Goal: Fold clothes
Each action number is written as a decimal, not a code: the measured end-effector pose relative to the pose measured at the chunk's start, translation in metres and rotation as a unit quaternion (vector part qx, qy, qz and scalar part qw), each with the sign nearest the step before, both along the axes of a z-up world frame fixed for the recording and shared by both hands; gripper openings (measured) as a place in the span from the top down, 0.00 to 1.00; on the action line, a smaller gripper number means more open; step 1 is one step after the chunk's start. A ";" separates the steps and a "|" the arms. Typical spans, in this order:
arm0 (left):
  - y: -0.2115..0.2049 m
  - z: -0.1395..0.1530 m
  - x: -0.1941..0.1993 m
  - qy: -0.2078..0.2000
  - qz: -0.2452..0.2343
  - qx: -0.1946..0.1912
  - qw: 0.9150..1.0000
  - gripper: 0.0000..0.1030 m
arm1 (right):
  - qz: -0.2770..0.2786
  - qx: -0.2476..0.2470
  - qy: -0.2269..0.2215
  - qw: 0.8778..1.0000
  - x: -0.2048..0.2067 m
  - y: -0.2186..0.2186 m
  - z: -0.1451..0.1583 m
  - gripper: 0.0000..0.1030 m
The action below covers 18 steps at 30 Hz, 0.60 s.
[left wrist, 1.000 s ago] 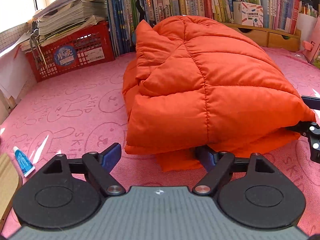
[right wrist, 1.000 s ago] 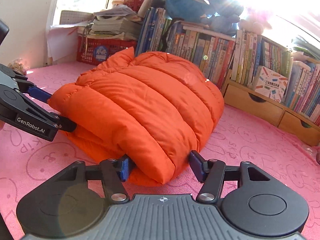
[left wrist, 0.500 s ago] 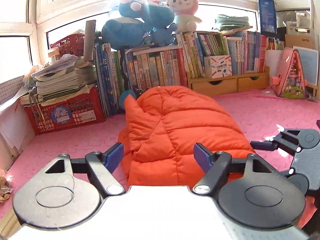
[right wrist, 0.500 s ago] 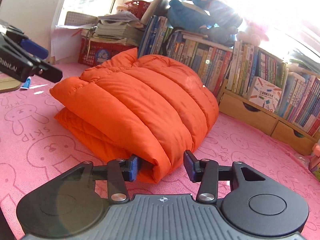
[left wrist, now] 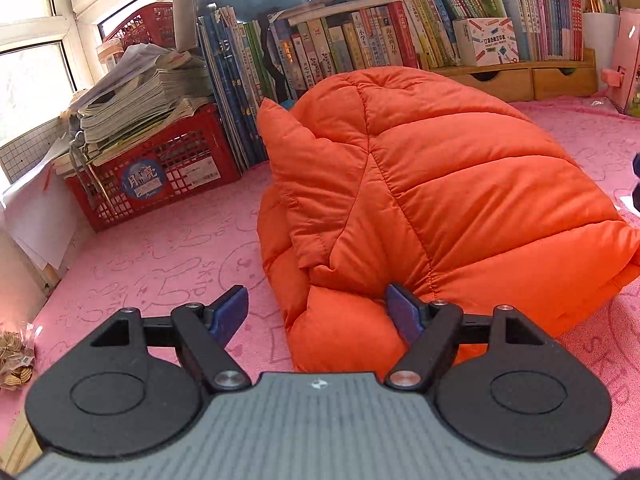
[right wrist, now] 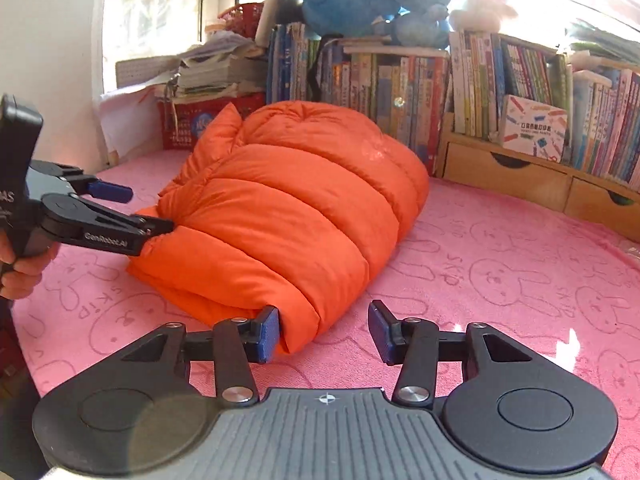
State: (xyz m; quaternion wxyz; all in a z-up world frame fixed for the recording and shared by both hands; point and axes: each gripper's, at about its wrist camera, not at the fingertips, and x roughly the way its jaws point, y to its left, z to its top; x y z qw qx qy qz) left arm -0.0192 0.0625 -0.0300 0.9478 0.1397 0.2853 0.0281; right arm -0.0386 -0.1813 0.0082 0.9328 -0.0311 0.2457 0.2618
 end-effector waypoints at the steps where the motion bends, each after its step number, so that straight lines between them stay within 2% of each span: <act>1: -0.002 -0.002 0.000 -0.002 -0.001 0.002 1.000 0.27 | 0.003 0.018 -0.013 1.000 0.005 0.000 0.014 0.52; 3: -0.004 -0.005 -0.001 -0.006 -0.001 0.007 1.000 0.27 | 0.009 0.023 -0.032 0.999 0.026 0.014 0.040 0.52; 5: -0.004 -0.007 -0.001 -0.007 0.003 0.002 1.000 0.27 | 0.022 -0.002 -0.040 0.999 0.068 0.050 0.060 0.54; 7: 0.000 -0.008 -0.002 -0.003 0.006 -0.017 1.000 0.27 | 0.045 -0.030 -0.027 0.998 0.108 0.093 0.065 0.59; 9: 0.006 -0.010 -0.003 0.001 0.006 -0.039 0.999 0.27 | 0.067 -0.060 -0.011 0.996 0.142 0.135 0.059 0.60; 11: 0.014 -0.014 -0.004 0.006 0.004 -0.061 0.998 0.27 | 0.076 -0.097 0.000 0.992 0.163 0.166 0.039 0.61; 14: 0.024 -0.012 -0.009 0.000 0.003 -0.066 0.998 0.27 | 0.086 -0.155 0.016 0.984 0.191 0.210 0.006 0.60; 15: 0.030 -0.008 -0.011 -0.001 0.005 -0.069 0.998 0.27 | 0.088 -0.155 0.020 0.984 0.194 0.215 0.003 0.60; 16: 0.041 0.002 -0.013 -0.006 0.012 -0.091 0.996 0.30 | 0.089 -0.149 0.024 0.985 0.196 0.217 0.001 0.60; 18: 0.070 0.031 -0.010 -0.039 0.030 -0.164 0.985 0.32 | 0.095 -0.114 0.030 0.988 0.196 0.208 0.006 0.59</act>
